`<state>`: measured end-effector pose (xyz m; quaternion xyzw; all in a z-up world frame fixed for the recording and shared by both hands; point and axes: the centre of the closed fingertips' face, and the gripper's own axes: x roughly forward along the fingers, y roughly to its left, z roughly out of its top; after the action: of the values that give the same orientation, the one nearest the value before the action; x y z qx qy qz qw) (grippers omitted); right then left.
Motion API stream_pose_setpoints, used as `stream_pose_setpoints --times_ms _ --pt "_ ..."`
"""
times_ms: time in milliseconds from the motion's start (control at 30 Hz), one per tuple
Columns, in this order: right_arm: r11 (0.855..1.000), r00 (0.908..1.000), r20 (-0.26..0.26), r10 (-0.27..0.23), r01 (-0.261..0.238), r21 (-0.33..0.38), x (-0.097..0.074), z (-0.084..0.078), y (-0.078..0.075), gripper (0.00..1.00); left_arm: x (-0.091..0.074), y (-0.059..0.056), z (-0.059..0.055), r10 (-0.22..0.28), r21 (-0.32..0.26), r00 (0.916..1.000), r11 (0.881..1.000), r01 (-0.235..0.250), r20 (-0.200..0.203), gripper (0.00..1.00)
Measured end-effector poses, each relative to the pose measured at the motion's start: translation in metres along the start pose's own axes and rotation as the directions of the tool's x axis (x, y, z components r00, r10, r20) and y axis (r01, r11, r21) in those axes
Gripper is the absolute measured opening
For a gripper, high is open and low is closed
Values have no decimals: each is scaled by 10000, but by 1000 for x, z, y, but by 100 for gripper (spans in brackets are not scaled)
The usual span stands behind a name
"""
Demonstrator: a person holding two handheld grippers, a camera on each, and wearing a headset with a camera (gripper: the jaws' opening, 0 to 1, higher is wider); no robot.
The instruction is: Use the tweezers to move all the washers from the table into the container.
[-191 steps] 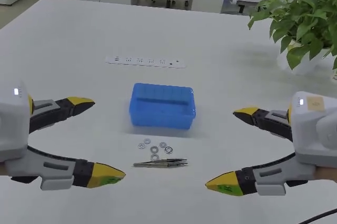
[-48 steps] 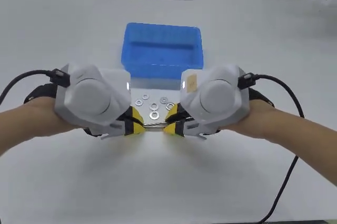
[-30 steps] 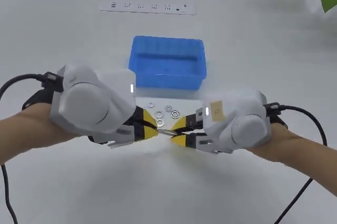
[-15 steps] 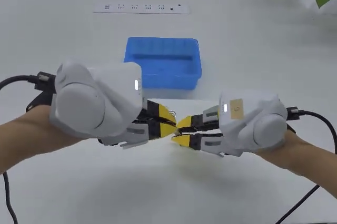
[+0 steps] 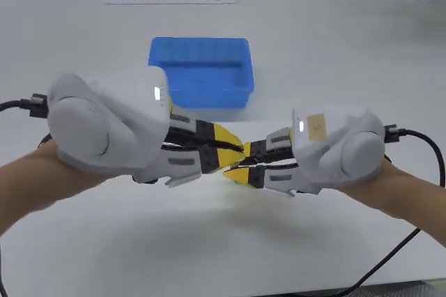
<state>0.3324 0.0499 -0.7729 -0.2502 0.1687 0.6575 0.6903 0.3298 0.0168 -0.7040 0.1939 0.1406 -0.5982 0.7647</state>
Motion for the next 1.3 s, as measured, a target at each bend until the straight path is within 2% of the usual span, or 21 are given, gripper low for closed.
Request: stream_pose_setpoints --times_ms 567,800,1033,1300 --pt "9999 9999 -85 -89 88 -83 4 8 8 8 -9 -10 2 -51 220 9998 9997 47 190 5" --pt "9999 9999 -68 -97 97 -38 6 12 11 11 -17 -11 1 106 18 9994 9999 -107 326 5" --pt "9995 9999 32 -138 137 272 10 14 12 13 -26 -10 -5 215 -181 9996 9996 -212 176 5" --pt "9990 9993 -40 -359 360 268 12 11 7 19 -31 -5 -10 341 -251 9994 9991 -340 23 5"
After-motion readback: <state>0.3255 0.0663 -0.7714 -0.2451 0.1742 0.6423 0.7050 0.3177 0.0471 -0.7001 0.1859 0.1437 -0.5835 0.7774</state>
